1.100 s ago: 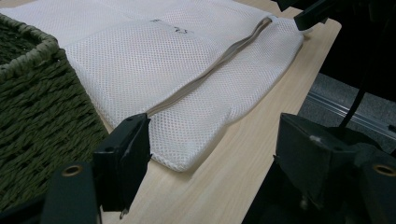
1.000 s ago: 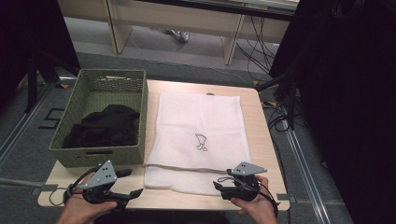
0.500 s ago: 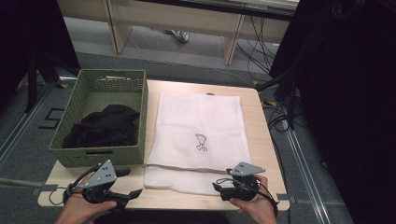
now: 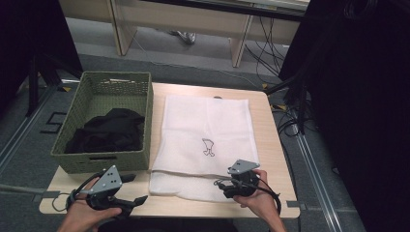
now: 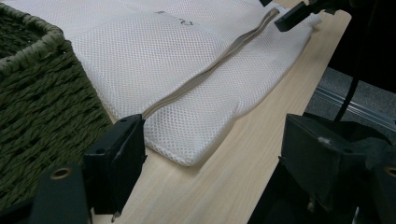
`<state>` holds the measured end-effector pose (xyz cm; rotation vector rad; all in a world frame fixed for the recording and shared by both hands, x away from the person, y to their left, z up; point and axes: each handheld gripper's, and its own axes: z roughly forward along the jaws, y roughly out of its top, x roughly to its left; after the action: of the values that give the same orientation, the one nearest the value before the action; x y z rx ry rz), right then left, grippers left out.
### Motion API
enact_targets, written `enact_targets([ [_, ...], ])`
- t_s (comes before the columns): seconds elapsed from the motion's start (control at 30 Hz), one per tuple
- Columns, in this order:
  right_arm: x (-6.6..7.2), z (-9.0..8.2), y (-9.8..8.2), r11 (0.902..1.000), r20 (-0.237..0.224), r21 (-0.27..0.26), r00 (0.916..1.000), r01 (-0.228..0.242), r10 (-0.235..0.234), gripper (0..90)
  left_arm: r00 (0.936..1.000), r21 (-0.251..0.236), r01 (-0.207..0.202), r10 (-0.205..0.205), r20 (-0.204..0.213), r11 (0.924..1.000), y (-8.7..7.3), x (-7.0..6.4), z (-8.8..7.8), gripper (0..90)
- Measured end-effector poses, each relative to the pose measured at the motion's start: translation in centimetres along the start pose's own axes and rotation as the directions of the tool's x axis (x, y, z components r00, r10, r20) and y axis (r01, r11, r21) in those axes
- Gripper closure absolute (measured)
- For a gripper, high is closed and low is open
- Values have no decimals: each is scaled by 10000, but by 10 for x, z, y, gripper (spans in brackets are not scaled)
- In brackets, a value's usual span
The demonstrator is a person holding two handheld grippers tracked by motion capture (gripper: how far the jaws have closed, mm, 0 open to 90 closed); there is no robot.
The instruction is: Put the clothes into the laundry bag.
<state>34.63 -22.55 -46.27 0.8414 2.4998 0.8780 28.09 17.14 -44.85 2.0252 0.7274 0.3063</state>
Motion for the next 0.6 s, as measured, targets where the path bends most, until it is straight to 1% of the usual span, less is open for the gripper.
enact_targets([
  [0.03,-3,10,5,9981,-75,66,9981,615,-614,395,10000,16,-29,29,18,10000,0,0,0,216],
  [0.07,-2,12,7,9982,-152,195,9983,559,-556,420,9996,5,-277,277,43,9996,1,2,0,216],
  [0.1,-2,15,9,9977,-173,288,9980,621,-616,436,10000,9,-51,51,-11,10000,0,1,-1,216],
  [0.13,-3,18,11,9966,-235,383,9971,733,-725,452,10000,5,75,-75,63,10000,0,1,0,216],
  [0.17,-3,18,11,9966,-235,383,9971,733,-725,452,10000,5,75,-75,63,10000,0,1,0,216],
  [0.2,-5,25,13,9923,-283,355,9926,1191,-1181,487,10000,2,70,-70,44,10000,0,1,0,216],
  [0.23,-5,27,14,9898,-374,431,9902,1360,-1344,497,10000,5,66,-67,69,10000,0,1,-1,216],
  [0.27,-3,29,15,9908,-350,522,9918,1246,-1229,511,10000,16,50,-50,52,10000,0,1,-1,216],
  [0.3,-3,32,16,9899,-466,623,9912,1270,-1242,525,10000,16,17,-17,20,10000,0,1,0,216],
  [0.33,-4,33,17,9890,-447,672,9907,1315,-1287,537,10000,51,26,-27,34,10000,0,1,-1,216],
  [0.37,-4,35,18,9878,-413,703,9898,1390,-1363,547,10000,69,24,-23,-44,10000,0,1,-1,216],
  [0.4,-2,37,19,9908,-415,888,9943,1017,-983,566,10000,72,38,-37,-62,10000,0,1,-1,216],
  [0.43,-5,39,20,9859,-484,807,9885,1467,-1432,575,10000,63,50,-49,-15,10000,0,1,-1,216],
  [0.47,-4,41,21,9871,-455,859,9902,1353,-1318,586,10000,19,89,-89,31,10000,0,1,-1,216],
  [0.53,-5,44,23,9841,-567,948,9877,1504,-1455,599,10000,28,96,-96,1,10000,0,1,-1,216],
  [0.57,-5,46,24,9796,-666,1166,9854,1639,-1569,604,9999,15,104,-104,50,9999,0,1,-1,216],
  [0.6,-6,48,25,9746,-805,1210,9804,1887,-1798,605,9999,26,100,-100,12,9999,0,1,-1,216],
])
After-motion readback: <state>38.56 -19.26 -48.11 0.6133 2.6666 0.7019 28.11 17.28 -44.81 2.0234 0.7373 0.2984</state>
